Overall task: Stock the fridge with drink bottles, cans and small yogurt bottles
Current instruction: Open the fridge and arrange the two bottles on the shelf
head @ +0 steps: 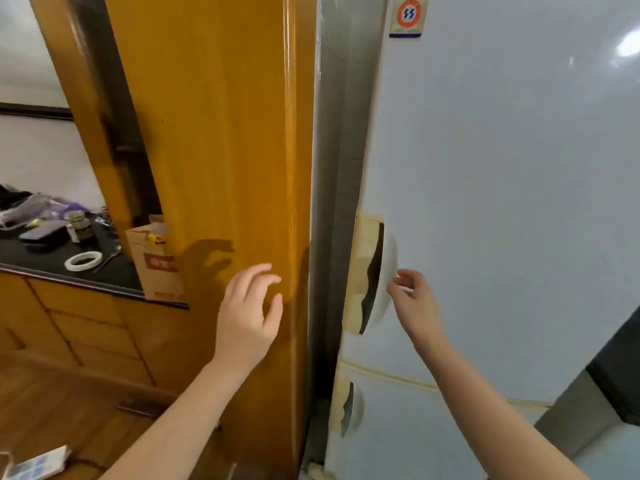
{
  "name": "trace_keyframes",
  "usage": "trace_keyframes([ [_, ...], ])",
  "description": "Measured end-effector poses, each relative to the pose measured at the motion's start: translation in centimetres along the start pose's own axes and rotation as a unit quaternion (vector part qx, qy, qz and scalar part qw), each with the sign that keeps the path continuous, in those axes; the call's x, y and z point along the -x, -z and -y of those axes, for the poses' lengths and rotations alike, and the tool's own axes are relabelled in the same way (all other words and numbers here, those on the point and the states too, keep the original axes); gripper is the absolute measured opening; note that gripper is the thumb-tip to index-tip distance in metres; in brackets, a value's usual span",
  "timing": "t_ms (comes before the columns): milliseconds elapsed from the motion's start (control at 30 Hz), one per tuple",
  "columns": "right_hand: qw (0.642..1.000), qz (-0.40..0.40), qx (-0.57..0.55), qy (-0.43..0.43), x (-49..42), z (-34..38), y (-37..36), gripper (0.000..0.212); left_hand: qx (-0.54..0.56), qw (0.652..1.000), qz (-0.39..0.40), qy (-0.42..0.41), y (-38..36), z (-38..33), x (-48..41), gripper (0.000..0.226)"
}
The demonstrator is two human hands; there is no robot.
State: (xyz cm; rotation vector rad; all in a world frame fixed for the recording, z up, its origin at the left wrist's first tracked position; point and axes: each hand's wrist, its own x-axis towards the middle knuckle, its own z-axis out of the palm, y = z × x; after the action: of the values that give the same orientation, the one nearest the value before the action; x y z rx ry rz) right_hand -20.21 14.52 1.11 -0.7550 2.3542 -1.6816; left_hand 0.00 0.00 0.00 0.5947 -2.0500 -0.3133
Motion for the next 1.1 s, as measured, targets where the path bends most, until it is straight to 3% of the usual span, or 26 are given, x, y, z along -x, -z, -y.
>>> trace_keyframes([
  [167, 0.997, -0.057, 0.022, -0.055, -2.8, 1.5, -5.0, 0.053, -0.204, 0.974, 0.073, -0.060, -4.3, 5.7, -6.7, 0.065],
  [333, 0.991, -0.118, 0.007, -0.058, -3.8, 0.7, -7.1, 0.036, -0.260, 0.952, 0.044, -0.155, -9.1, 11.0, -9.1, 0.085],
  [467, 0.990, -0.115, 0.007, -0.076, -4.3, 0.4, -8.0, 0.035, -0.233, 0.955, 0.016, -0.182, -11.3, 12.9, -9.3, 0.082],
  [700, 0.976, -0.203, 0.063, -0.045, -3.3, -0.4, -11.0, 0.047, -0.189, 0.958, -0.003, -0.217, -12.7, 14.7, -9.5, 0.079],
  [867, 0.967, -0.229, 0.108, -0.026, -3.5, -0.5, -11.3, 0.038, -0.183, 0.955, -0.008, -0.232, -12.5, 14.5, -9.5, 0.081],
  [1100, 0.918, -0.349, 0.179, -0.057, -0.5, -0.6, -12.6, 0.053, -0.190, 0.953, -0.003, -0.235, -12.2, 14.5, -9.6, 0.077],
])
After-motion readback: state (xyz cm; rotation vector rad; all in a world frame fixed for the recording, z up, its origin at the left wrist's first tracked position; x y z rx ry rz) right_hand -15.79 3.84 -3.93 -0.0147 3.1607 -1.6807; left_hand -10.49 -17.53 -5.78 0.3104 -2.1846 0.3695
